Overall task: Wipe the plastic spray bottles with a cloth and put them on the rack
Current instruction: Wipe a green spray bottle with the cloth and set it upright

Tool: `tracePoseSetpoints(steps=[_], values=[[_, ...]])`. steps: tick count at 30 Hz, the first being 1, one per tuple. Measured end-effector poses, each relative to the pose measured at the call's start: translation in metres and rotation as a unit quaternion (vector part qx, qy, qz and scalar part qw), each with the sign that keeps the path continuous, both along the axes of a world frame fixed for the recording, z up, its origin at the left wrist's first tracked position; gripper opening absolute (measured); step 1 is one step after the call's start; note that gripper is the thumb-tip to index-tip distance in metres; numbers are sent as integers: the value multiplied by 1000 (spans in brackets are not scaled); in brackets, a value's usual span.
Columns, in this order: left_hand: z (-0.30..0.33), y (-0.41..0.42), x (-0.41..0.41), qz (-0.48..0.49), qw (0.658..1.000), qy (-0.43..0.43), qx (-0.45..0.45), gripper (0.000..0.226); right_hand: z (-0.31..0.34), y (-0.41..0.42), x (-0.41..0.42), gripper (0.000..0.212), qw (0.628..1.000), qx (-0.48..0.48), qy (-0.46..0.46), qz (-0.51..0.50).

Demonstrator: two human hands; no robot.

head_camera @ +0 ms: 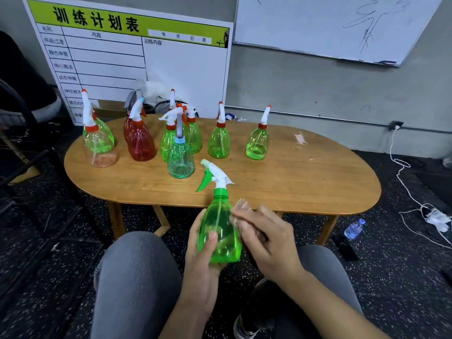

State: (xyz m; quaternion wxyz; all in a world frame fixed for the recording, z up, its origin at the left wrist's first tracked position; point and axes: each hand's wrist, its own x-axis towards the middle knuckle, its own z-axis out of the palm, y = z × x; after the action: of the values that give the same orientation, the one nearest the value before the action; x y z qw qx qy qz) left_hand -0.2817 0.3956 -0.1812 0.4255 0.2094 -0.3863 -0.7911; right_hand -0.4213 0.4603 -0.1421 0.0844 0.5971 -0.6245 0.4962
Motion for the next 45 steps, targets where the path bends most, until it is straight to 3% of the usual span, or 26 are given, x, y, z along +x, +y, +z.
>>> tracePoseSetpoints(steps=[4, 12, 17, 23, 28, 31, 35, 40, 45], values=[[0, -1, -1, 7, 1000, -2, 10, 63, 8, -16, -11, 30, 997, -2, -68, -32], [2, 3, -2, -31, 996, -53, -57, 49, 10, -27, -4, 32, 996, 54, -66, -32], [-5, 2, -2, -26, 998, -56, -33, 48, -1, -9, 11, 25, 997, 51, 62, 4], [-1, 4, 0, -35, 997, -66, -30, 51, -10, 19, 15, 20, 968, 42, 238, 70], [-2, 6, 1, -9, 993, -106, -55, 94, 3, 14, -4, 34, 998, 38, 54, 3], [-8, 4, 0, -13, 992, -105, -70, 101, 25, 0, -23, 38, 996, 58, 10, -62], [-12, 4, -2, -19, 989, -105, -104, 89, 48, -20, -39, 38, 991, 106, 10, -82], [-13, 5, -2, -14, 987, -99, -124, 86, 51, -29, -47, 35, 978, 189, 83, -10], [-11, 5, -1, -15, 988, -99, -114, 83, 61, -35, -53, 31, 970, 154, 149, -115]])
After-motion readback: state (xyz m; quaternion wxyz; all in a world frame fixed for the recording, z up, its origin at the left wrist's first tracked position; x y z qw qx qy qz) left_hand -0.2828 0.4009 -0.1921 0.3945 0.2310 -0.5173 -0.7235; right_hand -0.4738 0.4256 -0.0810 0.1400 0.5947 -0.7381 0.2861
